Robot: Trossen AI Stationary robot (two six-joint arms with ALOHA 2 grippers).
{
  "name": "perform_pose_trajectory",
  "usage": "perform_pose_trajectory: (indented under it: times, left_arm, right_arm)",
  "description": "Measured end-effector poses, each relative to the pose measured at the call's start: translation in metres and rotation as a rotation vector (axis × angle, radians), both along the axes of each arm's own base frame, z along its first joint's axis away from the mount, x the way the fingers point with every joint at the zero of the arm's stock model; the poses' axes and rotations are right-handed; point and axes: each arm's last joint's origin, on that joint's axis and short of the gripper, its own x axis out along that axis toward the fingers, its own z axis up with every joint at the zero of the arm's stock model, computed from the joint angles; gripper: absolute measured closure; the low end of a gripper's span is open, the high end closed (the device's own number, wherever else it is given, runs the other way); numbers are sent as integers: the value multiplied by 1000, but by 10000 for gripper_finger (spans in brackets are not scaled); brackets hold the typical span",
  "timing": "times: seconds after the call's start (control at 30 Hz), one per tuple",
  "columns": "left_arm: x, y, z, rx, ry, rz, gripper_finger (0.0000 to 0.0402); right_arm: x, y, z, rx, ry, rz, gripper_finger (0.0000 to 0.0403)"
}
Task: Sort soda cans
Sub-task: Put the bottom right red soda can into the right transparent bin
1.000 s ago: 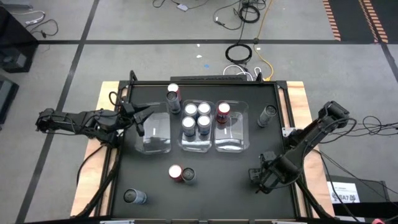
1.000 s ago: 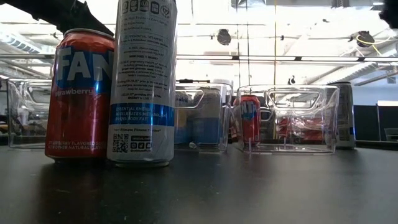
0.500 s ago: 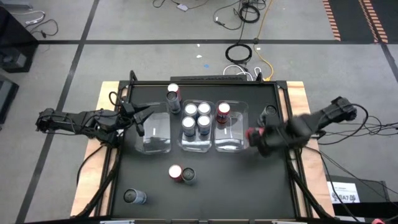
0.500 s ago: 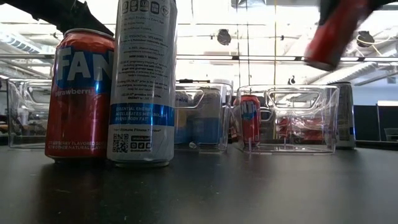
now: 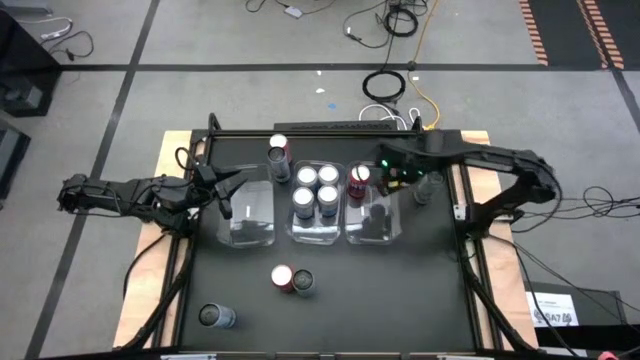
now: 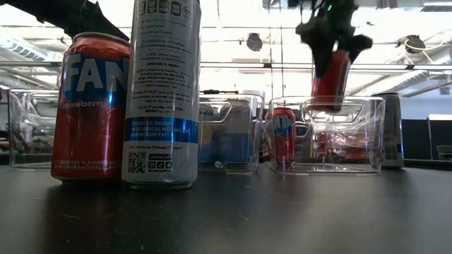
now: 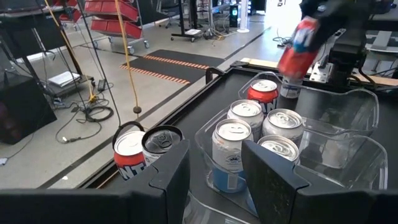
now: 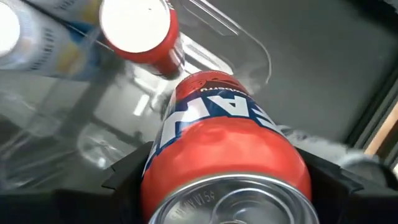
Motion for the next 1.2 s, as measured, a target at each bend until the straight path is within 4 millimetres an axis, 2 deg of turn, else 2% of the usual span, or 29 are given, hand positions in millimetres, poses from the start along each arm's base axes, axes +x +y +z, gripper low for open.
perform_pose_trajectory:
  times: [0.17, 0.3, 0.57, 0.77, 0.93, 1.2]
  left_arm:
    - [0, 0, 0, 0, 1, 0, 246]
    - [0, 0, 0, 0, 1, 0, 246]
    - [0, 0, 0, 0, 1, 0, 246]
    - [0, 0, 0, 0, 0, 0, 246]
    - [0, 0, 0, 0, 0, 0, 246]
    - [0, 0, 0, 0, 0, -1, 246]
  right_arm:
    - [15, -27, -23, 46, 92, 68, 122]
    - [29, -38, -39, 65, 106, 125, 122]
    - [50, -49, -74, 85, 198, 187, 115]
    - [49, -49, -100, 66, 197, 173, 106]
    - [48, -49, -102, 50, 147, 166, 101]
    - [47, -51, -104, 51, 158, 160, 73]
